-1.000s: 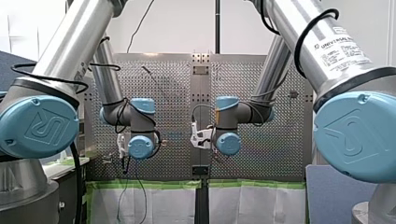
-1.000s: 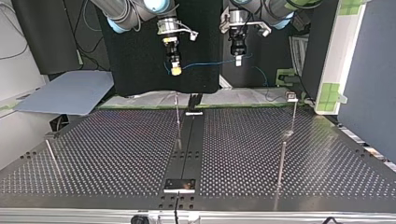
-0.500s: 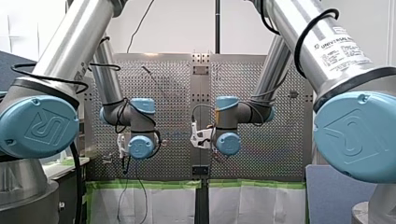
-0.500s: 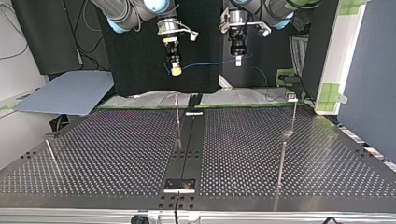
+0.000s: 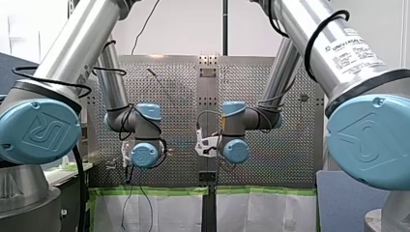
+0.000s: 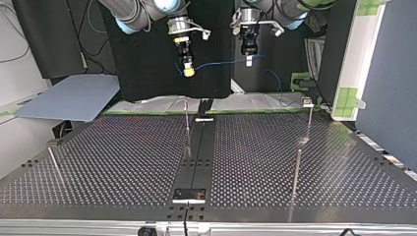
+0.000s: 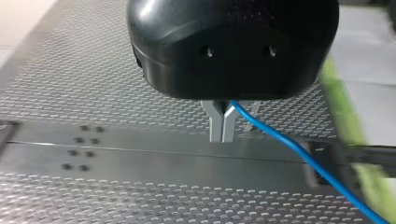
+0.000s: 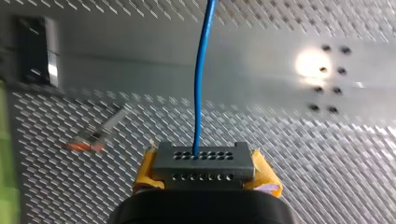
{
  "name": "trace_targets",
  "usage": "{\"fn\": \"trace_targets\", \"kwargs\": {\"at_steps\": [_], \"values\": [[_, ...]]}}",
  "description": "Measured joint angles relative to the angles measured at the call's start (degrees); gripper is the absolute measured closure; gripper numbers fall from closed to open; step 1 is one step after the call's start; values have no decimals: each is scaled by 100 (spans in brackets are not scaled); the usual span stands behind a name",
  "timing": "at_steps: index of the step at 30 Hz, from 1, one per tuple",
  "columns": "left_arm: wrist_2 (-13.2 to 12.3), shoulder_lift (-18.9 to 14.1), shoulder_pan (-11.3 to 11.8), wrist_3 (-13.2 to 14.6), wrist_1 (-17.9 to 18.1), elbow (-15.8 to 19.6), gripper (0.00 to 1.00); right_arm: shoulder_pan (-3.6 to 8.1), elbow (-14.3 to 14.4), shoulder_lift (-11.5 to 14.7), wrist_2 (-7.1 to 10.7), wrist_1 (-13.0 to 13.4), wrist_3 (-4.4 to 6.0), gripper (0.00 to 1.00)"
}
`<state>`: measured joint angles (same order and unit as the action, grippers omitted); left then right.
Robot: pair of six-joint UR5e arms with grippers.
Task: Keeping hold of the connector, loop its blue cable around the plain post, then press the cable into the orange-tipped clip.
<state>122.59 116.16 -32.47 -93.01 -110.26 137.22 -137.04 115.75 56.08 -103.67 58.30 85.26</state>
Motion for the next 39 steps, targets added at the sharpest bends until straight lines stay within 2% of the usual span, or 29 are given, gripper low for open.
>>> {"fn": "trace_targets", "kwargs": {"at_steps": [4,7,13,24,27,30,37,39], "values": [[-10,200,-21,2,-82,2,100,-156,4,-195,175,-194,23,98],[-12,325,-23,2,-97,3,100,-198,5,-361,235,-363,26,98],[-12,388,-25,2,-102,4,100,-212,5,-501,257,-648,27,98],[-42,445,-7,-66,-36,-37,100,-196,-26,-483,237,-717,44,98],[-32,403,-22,-190,20,-140,100,-208,-119,-369,183,-768,138,98],[-17,280,-13,-315,-58,-201,100,-223,-162,-225,175,-850,276,98],[112,-61,74,-619,-383,-245,100,-153,-355,181,455,-1196,670,98],[213,-179,122,-724,-502,-305,100,-132,-450,285,499,-1299,730,98]]}}
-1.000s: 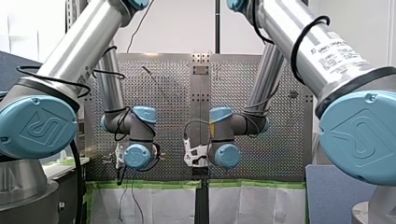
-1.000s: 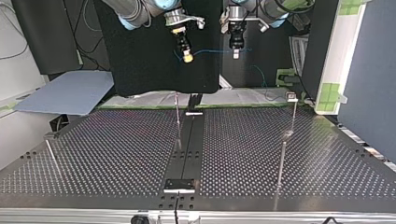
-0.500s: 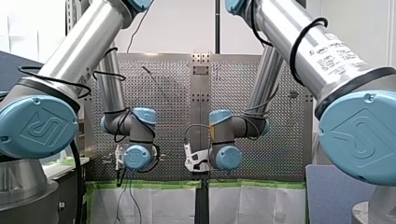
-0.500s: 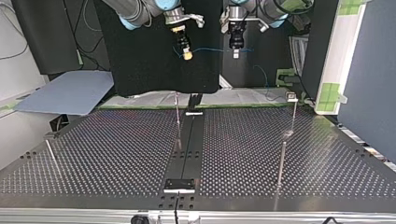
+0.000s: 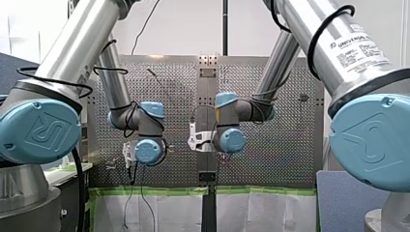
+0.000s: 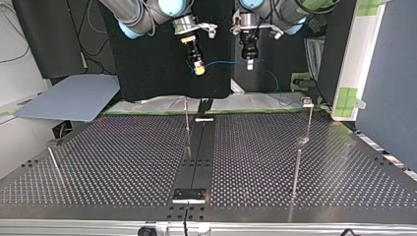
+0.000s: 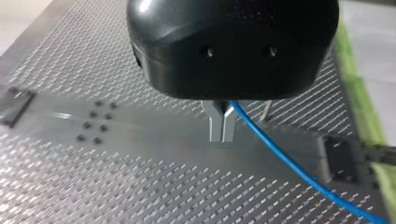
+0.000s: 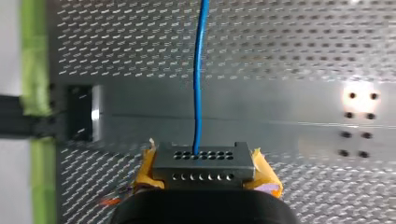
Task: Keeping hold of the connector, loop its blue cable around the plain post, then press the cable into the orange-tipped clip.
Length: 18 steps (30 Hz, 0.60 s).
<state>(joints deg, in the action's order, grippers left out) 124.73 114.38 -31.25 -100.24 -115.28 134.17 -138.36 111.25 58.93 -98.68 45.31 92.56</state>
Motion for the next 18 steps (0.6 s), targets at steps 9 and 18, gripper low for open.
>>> {"fn": "trace_targets", "kwargs": {"at_steps": [9,18], "values": [[282,-554,140,-294,-554,-513,100,94,-521,528,74,-528,40,98],[369,-1042,300,-410,-1040,-1001,100,192,-1068,1075,118,-1075,29,98]]}}
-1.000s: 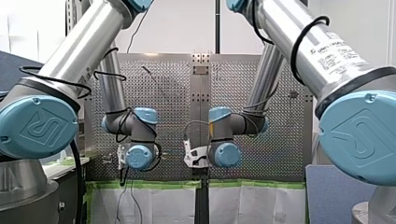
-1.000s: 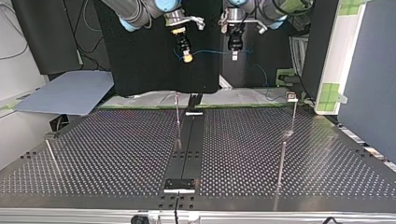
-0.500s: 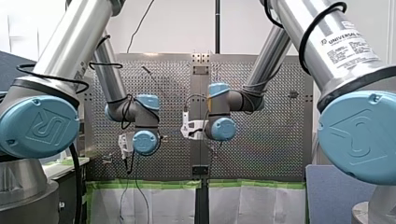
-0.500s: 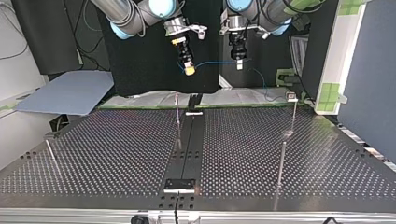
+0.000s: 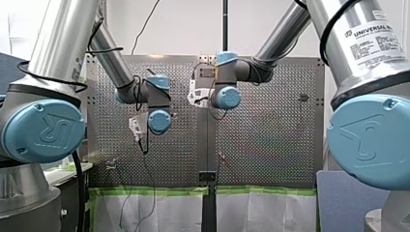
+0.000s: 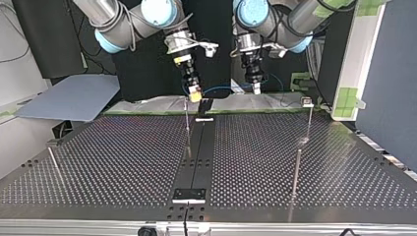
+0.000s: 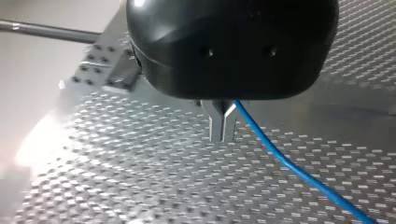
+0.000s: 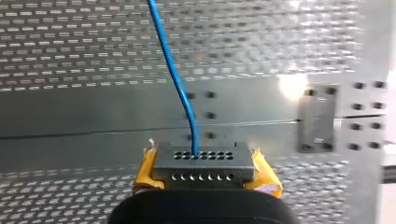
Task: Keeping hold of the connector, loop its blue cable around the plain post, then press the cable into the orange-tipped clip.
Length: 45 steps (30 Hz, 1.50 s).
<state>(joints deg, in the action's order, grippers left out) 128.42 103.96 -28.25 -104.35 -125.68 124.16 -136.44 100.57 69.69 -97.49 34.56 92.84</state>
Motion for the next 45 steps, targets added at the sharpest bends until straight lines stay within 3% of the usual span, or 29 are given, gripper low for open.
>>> {"fn": "trace_targets", "kwargs": {"at_steps": [14,20,32,36,45], "values": [[-2,-795,407,-159,-795,-771,100,183,-699,735,344,-734,45,98],[-259,-1172,771,-235,-1171,-871,100,269,-856,1007,531,-1079,53,98],[-902,-1826,1423,-246,-1827,-1129,100,307,-1442,575,790,-1731,36,98],[-1104,-2035,1633,-248,-2036,-1327,100,325,-1655,527,854,-1812,51,98],[-1307,-2432,2084,-163,-2493,-1786,100,387,-1997,493,886,-1840,83,98]]}}
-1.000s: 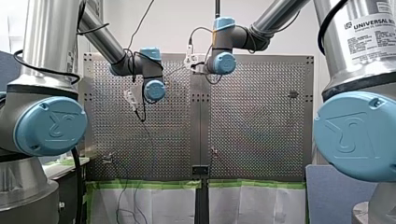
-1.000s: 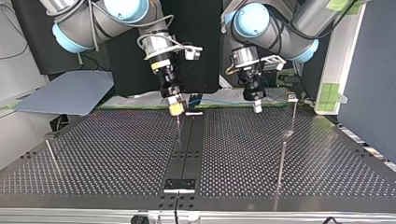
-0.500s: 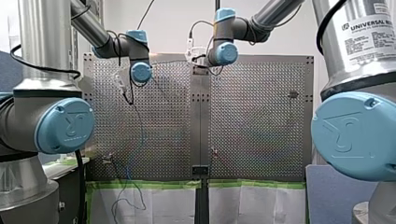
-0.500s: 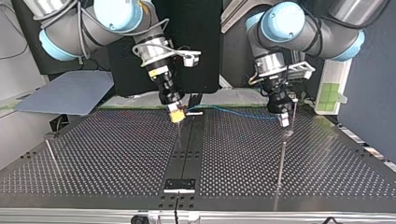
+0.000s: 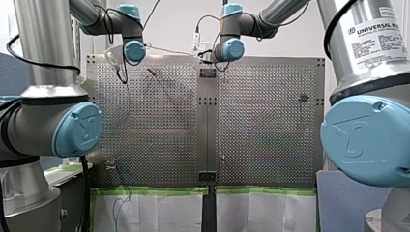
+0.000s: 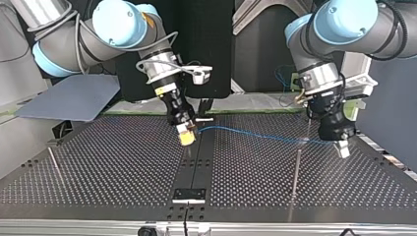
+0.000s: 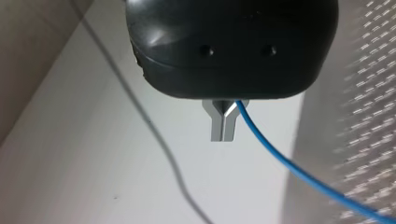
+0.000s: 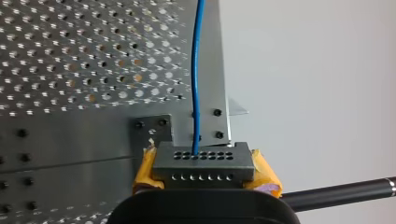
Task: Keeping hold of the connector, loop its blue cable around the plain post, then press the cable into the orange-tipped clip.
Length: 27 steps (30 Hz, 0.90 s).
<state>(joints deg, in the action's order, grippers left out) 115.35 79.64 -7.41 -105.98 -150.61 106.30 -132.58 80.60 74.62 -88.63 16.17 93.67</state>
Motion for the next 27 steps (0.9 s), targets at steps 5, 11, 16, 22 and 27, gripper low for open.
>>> {"fn": "trace_targets", "kwargs": {"at_steps": [5,11,16,22,27], "values": [[-221,3,146,19,-296,-294,100,26,-146,-92,68,-14,3,98],[-456,335,243,28,-690,-689,100,36,-387,-261,145,-39,13,98],[-526,549,274,38,-983,-899,100,42,-635,-463,165,-153,22,98],[-637,805,442,57,-1297,-1026,100,50,-827,-590,169,-206,22,98],[-826,1087,574,77,-1468,-1048,100,106,-914,-691,204,-130,22,98]]}}
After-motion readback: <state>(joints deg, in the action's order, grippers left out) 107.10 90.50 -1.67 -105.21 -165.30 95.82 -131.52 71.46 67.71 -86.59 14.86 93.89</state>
